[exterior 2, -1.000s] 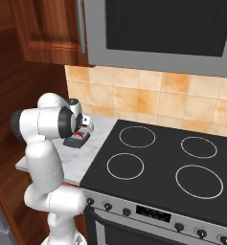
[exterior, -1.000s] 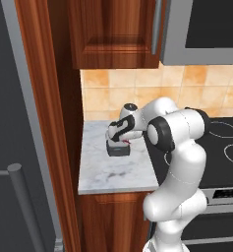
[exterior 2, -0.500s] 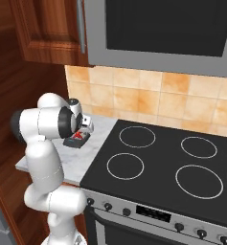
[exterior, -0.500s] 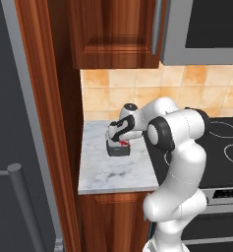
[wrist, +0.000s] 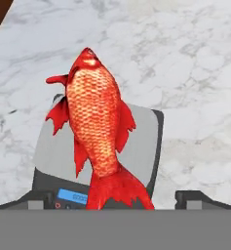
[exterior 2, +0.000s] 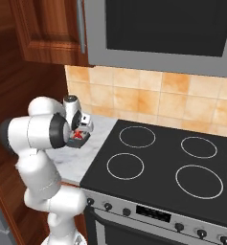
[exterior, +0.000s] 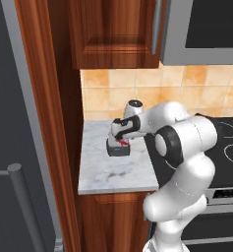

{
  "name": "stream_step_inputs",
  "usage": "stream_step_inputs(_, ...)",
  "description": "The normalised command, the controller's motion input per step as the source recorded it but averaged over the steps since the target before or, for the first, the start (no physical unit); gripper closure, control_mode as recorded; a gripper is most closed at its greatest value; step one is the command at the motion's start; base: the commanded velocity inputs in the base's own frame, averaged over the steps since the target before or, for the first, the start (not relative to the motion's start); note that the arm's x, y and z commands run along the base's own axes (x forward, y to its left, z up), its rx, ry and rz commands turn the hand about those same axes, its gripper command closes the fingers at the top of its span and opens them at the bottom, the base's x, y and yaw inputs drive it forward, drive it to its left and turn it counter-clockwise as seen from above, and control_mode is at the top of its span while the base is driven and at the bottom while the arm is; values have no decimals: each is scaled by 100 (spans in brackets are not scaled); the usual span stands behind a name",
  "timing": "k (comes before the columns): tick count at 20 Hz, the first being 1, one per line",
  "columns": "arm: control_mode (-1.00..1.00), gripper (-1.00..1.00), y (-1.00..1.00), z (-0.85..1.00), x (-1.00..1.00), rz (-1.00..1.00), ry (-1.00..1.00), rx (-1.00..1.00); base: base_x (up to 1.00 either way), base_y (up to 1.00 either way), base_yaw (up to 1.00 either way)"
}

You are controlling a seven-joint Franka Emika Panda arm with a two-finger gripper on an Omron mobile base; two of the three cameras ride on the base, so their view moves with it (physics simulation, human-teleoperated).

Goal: Take the fish from the fridge and place it on the digital scale on the counter by the fridge. Wait a few seconds for a reading, then move it to the plate on the dining counter.

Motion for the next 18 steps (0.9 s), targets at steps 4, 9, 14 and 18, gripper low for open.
stream_step_inputs(4, -100, -100, -46, 63, -82, 1, 0, 0, 0, 0, 0)
stream_step_inputs(9, -100, -100, -49, 56, -99, 3, 0, 0, 0, 0, 0)
stream_step_inputs(14, -100, -100, -30, 40, -100, 7, 0, 0, 0, 0, 0)
stream_step_inputs(18, -100, -100, -3, 35, -100, 8, -10, 0, 0, 0, 0)
